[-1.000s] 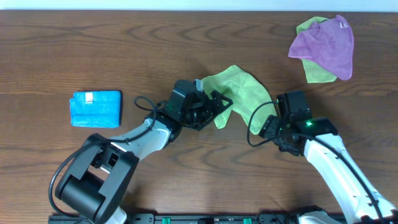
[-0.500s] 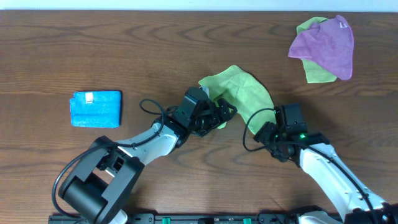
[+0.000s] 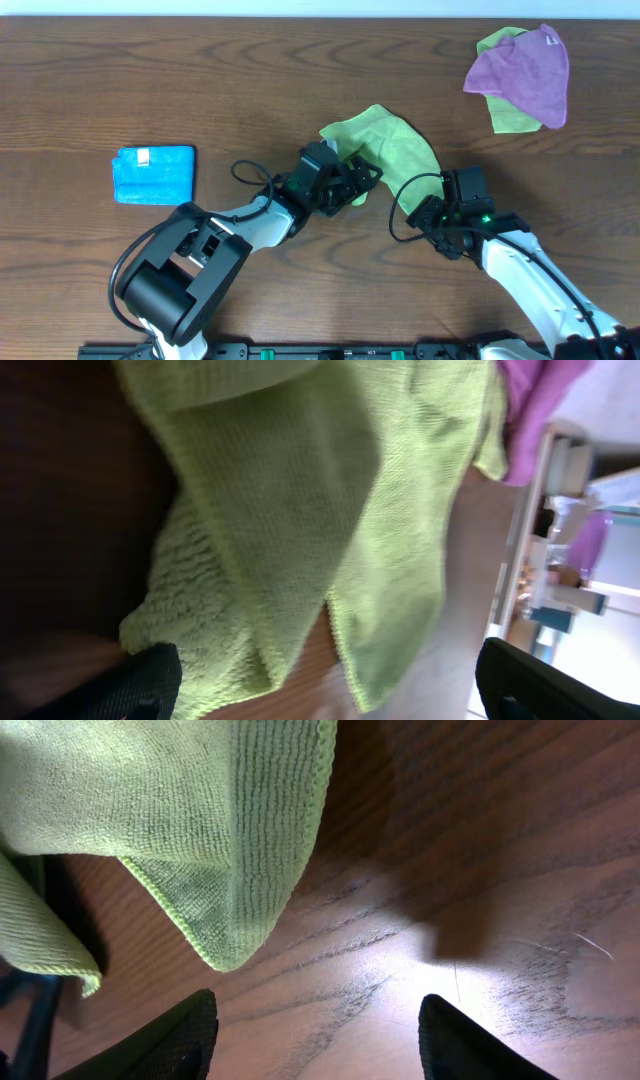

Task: Fold the cloth
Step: 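Grasp the green cloth's left corner with the left gripper, then pull the cloth corners apart with both grippers to stretch it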

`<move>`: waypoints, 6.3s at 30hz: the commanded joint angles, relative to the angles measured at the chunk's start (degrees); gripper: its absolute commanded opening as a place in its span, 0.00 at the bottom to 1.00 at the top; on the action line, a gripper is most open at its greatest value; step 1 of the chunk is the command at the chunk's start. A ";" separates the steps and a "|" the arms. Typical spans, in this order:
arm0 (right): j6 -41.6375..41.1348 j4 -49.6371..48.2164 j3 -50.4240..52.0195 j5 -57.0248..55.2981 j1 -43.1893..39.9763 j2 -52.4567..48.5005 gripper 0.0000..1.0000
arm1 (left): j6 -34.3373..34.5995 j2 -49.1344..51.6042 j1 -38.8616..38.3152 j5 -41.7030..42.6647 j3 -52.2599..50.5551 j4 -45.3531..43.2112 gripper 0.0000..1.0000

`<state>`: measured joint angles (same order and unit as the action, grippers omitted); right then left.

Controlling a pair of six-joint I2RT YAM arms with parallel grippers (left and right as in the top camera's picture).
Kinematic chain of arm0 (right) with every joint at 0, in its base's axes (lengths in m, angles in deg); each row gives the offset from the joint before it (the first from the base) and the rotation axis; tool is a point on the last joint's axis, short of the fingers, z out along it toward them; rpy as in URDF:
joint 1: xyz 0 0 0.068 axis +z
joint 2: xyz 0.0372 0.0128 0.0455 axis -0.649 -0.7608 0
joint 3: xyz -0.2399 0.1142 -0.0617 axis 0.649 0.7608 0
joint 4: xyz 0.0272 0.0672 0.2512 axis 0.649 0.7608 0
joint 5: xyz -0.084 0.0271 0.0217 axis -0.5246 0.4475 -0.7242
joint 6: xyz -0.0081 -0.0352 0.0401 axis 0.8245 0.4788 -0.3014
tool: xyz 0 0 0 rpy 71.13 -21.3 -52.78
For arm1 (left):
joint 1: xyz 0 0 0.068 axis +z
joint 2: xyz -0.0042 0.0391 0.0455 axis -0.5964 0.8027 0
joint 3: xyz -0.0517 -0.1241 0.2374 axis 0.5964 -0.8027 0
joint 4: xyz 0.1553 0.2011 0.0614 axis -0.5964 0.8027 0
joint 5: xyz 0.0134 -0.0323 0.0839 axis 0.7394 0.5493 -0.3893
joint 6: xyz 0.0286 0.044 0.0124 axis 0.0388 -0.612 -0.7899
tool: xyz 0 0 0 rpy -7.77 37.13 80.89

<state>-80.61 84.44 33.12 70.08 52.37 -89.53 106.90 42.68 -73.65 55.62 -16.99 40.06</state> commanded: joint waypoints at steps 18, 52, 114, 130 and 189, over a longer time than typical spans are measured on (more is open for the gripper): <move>0.31 0.07 0.22 0.04 -0.26 -0.17 0.64 | 1.31 0.50 -0.11 7.17 0.90 -3.28 0.99; 2.25 -0.17 0.22 -0.22 -0.26 -0.17 0.64 | -0.87 0.50 -1.66 1.95 8.17 11.10 0.96; 5.77 4.02 0.22 0.63 -0.26 0.07 0.57 | -2.38 0.83 9.09 10.10 8.61 6.25 0.06; 0.90 -1.40 0.74 3.87 0.50 2.03 0.61 | -15.78 -7.21 17.20 13.79 8.61 23.52 0.06; 5.25 17.42 -10.56 -0.66 8.72 17.40 0.01 | -47.58 -19.45 26.73 23.43 8.74 72.41 0.06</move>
<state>-78.89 104.25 25.89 69.69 61.29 -72.68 60.30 25.35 -47.20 79.60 -9.03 112.67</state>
